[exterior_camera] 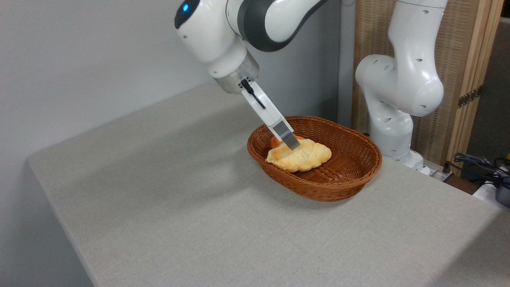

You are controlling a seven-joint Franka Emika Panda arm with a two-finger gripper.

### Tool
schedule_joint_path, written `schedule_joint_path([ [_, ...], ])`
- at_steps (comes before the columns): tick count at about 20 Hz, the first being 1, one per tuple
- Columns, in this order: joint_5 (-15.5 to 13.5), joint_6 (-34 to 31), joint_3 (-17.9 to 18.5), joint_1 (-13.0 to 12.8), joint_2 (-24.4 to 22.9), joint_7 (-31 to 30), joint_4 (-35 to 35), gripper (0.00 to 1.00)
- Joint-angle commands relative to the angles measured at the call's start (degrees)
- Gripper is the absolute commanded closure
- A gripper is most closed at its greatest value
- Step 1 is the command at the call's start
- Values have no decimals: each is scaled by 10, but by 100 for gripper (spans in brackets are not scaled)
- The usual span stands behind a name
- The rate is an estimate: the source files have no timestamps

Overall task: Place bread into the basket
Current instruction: 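Lower the pastry into the basket and release it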

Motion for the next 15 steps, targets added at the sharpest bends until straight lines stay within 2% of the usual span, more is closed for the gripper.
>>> schedule_joint_path([
  [1, 5, 32, 1, -3, -2, 3, 72, 0],
  [5, 5, 59, -2, -3, -1, -4, 153, 0],
  [7, 6, 70, -3, -3, 5, -49, 185, 0],
  [9, 7, 108, -3, -3, 11, -107, 203, 0],
  [13, 9, 189, -2, -3, 34, -177, 207, 0],
  [15, 9, 202, -3, -3, 43, -203, 207, 0],
])
